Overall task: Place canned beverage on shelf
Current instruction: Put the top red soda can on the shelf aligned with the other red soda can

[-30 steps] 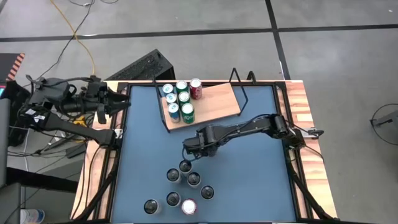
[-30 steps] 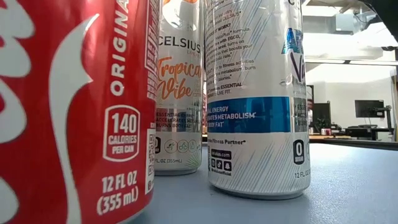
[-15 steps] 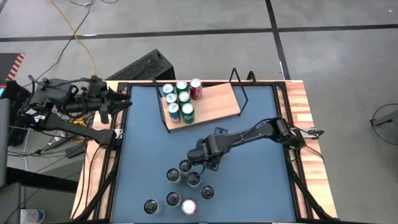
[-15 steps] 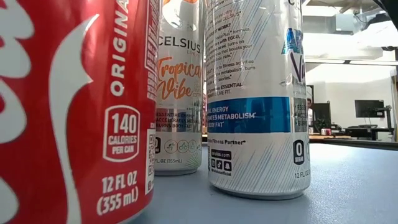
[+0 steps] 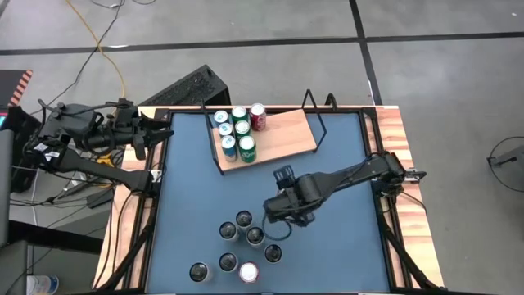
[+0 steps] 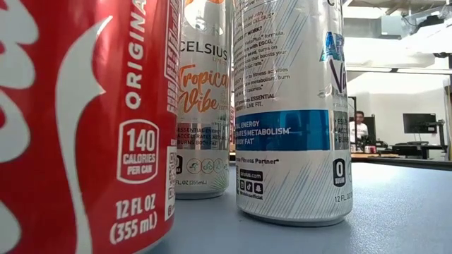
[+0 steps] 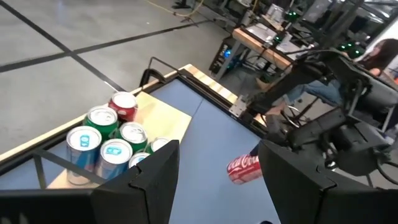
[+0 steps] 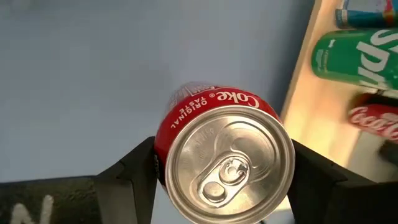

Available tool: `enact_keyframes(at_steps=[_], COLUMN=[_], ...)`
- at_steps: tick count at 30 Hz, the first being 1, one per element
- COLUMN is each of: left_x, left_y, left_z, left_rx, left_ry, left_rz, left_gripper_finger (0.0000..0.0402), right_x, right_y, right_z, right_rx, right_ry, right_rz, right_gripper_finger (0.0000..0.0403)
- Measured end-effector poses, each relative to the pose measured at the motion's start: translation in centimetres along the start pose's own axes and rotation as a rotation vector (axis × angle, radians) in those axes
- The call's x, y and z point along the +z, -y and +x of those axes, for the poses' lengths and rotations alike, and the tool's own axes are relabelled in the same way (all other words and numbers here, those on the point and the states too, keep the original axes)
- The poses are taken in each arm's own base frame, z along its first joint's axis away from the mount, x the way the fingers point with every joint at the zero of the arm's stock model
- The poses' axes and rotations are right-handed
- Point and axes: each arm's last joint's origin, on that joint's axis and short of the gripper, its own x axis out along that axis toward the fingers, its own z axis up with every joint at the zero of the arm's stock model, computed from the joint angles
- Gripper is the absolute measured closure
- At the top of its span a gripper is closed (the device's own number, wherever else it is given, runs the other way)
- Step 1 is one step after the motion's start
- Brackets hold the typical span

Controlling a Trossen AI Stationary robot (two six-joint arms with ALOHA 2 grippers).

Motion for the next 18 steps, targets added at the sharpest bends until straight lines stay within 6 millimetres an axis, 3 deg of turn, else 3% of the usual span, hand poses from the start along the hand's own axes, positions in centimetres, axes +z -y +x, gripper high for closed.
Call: enact_keyframes(at_steps=[5, 12, 18], left_x=[0.1, 0.1, 0.1], left_y=[-0.1, -0.1, -0.1], left_z=[0.0, 0.0, 0.0], left_rx=[0.028, 0.04, 0.049], left_ry=[0.017, 0.025, 0.031], left_rz=[-0.001, 0.0, 0.004], left_gripper_finger=[0.0196, 0.0196, 0.0196], right_x=[-0.6, 1.2, -0.2], right_y=[-1.0, -3.7, -2.8], right_z=[-0.7, 1.3, 1.8], right_rx=[0.071, 0.091, 0.056], right_ry=[-0.025, 0.094, 0.093], right_rz=[-0.108, -0.148, -0.129], right_gripper_finger=[0.0142, 0.0142, 0.0142])
